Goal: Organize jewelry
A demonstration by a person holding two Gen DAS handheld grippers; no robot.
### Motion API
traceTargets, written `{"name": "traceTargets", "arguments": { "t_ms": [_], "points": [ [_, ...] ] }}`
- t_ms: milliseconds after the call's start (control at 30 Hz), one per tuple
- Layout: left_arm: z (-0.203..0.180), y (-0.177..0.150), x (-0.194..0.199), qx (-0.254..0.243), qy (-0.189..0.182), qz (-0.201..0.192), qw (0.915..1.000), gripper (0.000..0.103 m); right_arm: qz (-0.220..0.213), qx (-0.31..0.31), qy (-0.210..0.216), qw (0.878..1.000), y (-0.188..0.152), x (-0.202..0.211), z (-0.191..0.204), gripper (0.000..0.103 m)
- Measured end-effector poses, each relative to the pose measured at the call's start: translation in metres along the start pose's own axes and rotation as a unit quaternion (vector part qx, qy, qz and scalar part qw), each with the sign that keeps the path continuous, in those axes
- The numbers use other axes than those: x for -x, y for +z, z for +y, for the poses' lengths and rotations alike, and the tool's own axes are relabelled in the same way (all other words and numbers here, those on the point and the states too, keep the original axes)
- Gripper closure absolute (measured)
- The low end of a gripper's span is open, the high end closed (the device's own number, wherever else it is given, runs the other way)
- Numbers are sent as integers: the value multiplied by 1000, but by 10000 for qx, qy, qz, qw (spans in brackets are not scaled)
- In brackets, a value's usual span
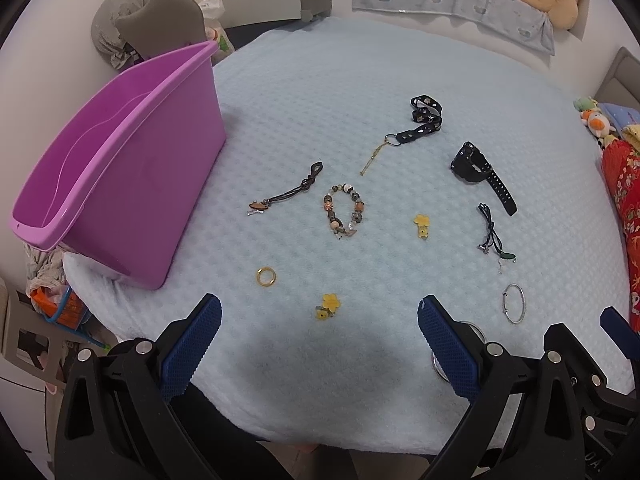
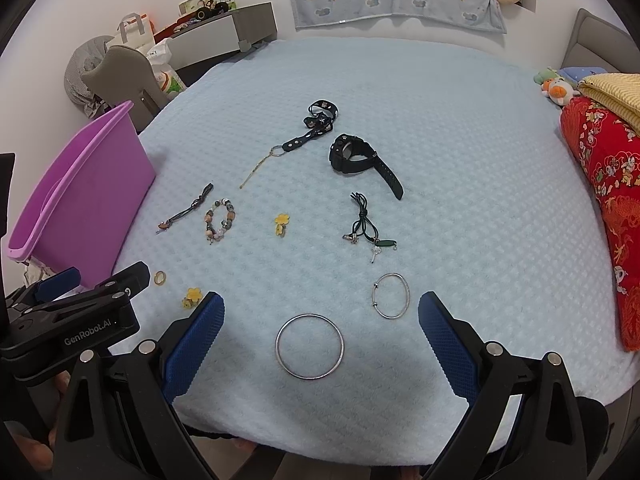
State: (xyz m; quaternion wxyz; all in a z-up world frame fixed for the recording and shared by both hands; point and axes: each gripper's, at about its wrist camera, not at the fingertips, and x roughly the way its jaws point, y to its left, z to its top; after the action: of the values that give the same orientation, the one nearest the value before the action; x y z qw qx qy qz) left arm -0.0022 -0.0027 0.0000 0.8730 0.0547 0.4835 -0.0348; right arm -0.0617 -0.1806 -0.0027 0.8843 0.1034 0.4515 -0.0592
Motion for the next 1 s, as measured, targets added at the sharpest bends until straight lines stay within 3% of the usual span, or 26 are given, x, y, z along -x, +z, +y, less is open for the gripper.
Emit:
{"name": "traceTargets", "arguments": {
  "t_ms": [1000],
  "points": [
    [-1, -2, 2, -1, 31, -27, 10000, 6, -12, -16, 35, 10000, -3, 0, 1, 10]
  ]
}}
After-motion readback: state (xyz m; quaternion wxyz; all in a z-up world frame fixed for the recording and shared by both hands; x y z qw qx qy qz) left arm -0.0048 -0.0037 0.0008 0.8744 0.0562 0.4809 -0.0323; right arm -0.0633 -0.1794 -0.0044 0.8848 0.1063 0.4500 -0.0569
